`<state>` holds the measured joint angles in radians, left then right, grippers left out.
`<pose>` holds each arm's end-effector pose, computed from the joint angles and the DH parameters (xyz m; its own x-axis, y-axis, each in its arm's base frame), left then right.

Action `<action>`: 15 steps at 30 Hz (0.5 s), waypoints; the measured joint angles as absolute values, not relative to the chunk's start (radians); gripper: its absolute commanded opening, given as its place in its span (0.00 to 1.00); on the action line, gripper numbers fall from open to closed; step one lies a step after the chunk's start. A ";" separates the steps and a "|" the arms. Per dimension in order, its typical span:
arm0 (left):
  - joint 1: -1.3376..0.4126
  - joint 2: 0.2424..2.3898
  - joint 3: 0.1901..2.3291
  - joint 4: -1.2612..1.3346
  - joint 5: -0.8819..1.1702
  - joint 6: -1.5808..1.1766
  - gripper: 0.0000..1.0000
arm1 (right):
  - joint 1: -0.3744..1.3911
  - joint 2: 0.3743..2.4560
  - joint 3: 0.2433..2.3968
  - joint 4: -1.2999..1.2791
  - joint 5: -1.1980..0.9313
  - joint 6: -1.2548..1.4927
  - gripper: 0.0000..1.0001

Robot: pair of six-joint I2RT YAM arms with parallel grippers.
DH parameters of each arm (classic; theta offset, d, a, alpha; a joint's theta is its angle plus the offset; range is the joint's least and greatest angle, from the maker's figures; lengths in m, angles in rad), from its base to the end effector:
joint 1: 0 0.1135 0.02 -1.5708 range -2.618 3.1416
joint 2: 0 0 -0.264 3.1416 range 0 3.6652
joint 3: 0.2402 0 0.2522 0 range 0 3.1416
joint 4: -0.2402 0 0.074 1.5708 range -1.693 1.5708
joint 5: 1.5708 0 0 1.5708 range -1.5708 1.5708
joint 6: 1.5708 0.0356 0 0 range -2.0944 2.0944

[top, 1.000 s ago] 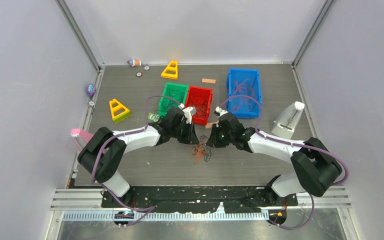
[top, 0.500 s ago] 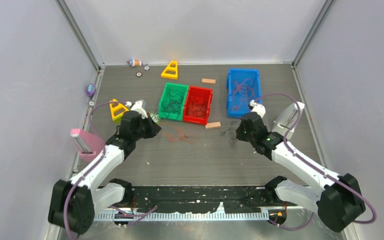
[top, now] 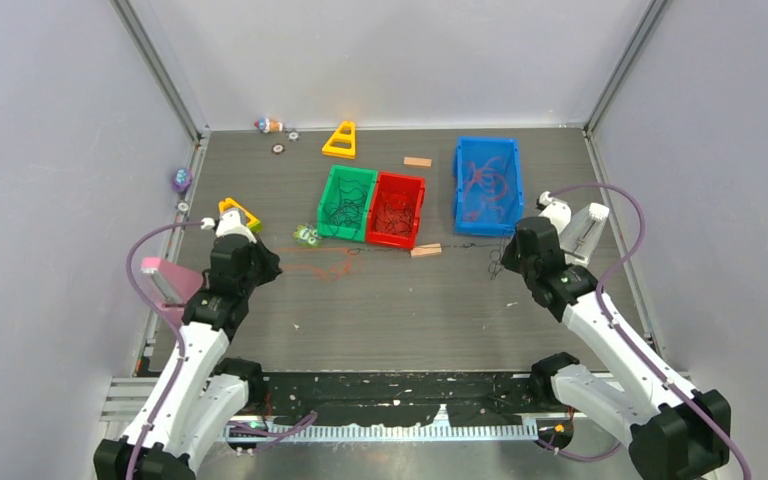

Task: Untangle the cables

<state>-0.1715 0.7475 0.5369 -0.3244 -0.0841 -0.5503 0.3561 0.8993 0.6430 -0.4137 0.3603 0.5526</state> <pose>0.1706 -0.0265 0.2446 -0.4799 -0.4457 -0.7557 -0.1784 0.8929 -0.4134 0.1844 0.0552 0.2495 -0.5307 0.3267 -0.7821 0.2483 0.9422 0.2251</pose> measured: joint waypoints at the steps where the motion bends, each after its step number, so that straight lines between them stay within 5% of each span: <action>1: -0.168 0.742 0.549 -0.348 -0.108 -0.551 0.00 | 0.351 0.902 0.659 -0.418 0.373 0.553 0.05; 15: -0.107 0.715 0.640 -0.604 -0.459 -0.711 0.00 | 0.115 0.698 0.665 -0.544 0.592 0.695 0.05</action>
<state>-0.1066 0.7151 0.6395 -0.6044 -0.4587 -0.7113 0.1150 0.6983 0.6655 -0.5438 0.5919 0.6949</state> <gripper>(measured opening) 0.005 0.071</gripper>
